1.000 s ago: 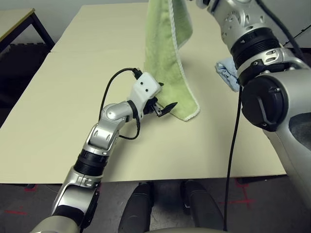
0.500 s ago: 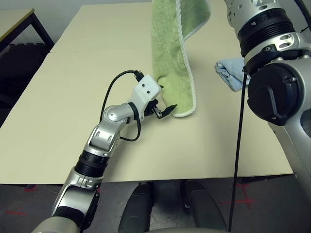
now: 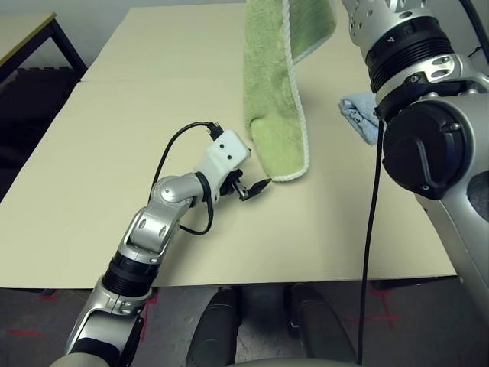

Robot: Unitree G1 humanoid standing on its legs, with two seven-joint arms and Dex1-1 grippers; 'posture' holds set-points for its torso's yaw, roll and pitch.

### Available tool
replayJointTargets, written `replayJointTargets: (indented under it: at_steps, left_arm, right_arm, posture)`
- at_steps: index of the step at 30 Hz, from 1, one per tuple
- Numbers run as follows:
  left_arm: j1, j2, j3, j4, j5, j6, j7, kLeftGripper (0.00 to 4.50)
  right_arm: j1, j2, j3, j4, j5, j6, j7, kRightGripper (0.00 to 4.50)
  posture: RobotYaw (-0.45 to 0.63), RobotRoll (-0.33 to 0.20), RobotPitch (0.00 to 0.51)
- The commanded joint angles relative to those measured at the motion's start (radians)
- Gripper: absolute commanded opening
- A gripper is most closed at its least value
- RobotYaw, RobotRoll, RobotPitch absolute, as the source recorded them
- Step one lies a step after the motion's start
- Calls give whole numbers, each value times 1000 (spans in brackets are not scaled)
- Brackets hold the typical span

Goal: Fold the towel and set it aside.

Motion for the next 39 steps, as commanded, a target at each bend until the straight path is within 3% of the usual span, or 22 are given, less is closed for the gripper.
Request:
replayJointTargets:
  at_steps: [1, 17, 32, 39]
  left_arm:
    - [-36, -16, -28, 29, 17, -1, 6, 4500]
    - [-91, -38, -107, 35, 69, -2, 0, 4500]
    - [-247, -179, -209, 319, 235, -58, 84, 4500]
    - [-275, -243, -208, 344, 268, -7, 116, 4500]
  right_arm:
    - [0, 7, -15, 14, 14, 20, -29, 66]
    - [4, 27, -94, 28, 77, 68, -166, 66]
    - [-1, 31, -78, 25, 71, 64, -149, 66]
    - [1, 32, -72, 24, 66, 64, -145, 66]
  posture:
    - [140, 0, 161]
    - [147, 0, 160]
    - [130, 0, 151]
    - [127, 0, 148]
